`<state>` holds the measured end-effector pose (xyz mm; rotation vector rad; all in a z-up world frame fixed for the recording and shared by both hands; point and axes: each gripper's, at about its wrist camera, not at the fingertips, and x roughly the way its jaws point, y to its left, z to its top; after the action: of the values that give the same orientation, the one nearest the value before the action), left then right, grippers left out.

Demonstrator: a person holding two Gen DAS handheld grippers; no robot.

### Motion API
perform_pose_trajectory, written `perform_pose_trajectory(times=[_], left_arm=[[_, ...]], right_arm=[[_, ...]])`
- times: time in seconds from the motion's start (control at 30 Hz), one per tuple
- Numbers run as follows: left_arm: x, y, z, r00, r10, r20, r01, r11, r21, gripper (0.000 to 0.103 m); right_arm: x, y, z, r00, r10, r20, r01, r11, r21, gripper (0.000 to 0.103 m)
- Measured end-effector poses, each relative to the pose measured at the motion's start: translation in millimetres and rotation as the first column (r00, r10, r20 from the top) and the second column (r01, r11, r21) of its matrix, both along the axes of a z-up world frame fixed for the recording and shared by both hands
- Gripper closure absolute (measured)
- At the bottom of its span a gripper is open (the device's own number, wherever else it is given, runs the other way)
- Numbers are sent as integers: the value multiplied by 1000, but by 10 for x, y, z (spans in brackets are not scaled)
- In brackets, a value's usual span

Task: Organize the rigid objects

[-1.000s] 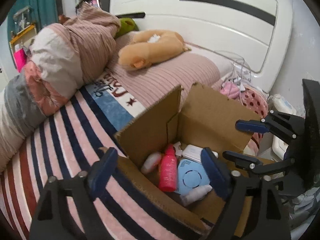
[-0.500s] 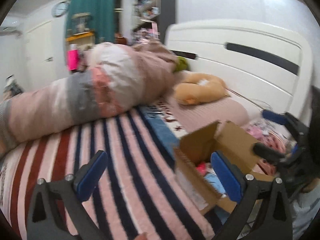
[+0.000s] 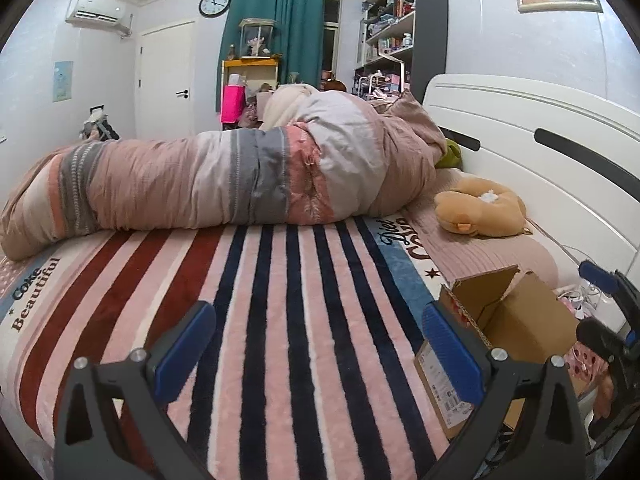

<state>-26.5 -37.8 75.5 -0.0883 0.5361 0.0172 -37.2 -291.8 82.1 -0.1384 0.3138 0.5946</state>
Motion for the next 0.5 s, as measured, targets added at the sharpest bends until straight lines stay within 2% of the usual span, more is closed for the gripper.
perform_pose_trajectory(times=[0.5], left_arm=[[-27,7,73,999,45,21,-46,998,45,1]], right_arm=[[16,15,-83,999,17,-32,-16,999,28,0]])
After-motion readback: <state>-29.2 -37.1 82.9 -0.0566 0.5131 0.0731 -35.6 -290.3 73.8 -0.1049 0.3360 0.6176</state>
